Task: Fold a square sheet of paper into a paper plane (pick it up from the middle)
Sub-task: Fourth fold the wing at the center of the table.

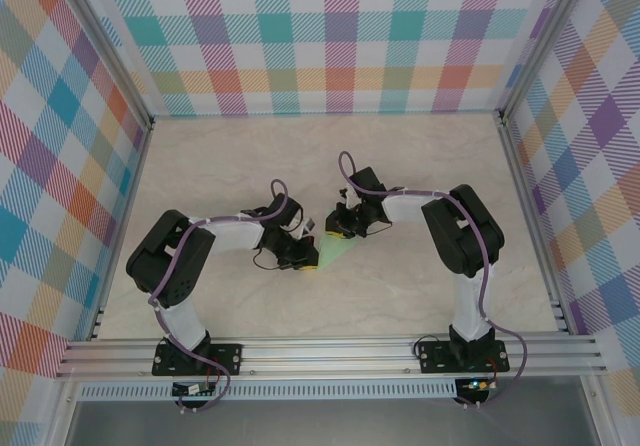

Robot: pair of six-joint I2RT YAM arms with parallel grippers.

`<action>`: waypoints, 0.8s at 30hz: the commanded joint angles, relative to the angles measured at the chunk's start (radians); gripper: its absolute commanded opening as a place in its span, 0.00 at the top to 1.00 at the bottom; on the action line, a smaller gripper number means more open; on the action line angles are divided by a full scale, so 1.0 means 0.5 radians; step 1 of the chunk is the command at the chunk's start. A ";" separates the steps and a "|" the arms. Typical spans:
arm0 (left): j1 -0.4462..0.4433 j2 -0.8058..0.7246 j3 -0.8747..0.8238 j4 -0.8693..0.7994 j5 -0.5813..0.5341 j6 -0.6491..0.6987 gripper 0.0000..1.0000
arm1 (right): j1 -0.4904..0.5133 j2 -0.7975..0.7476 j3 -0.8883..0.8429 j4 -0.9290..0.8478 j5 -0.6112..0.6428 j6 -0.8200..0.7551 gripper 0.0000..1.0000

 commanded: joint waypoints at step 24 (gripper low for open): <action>-0.171 -0.131 0.096 -0.821 -0.317 0.060 0.86 | -0.004 0.134 -0.105 -0.210 0.248 -0.057 0.84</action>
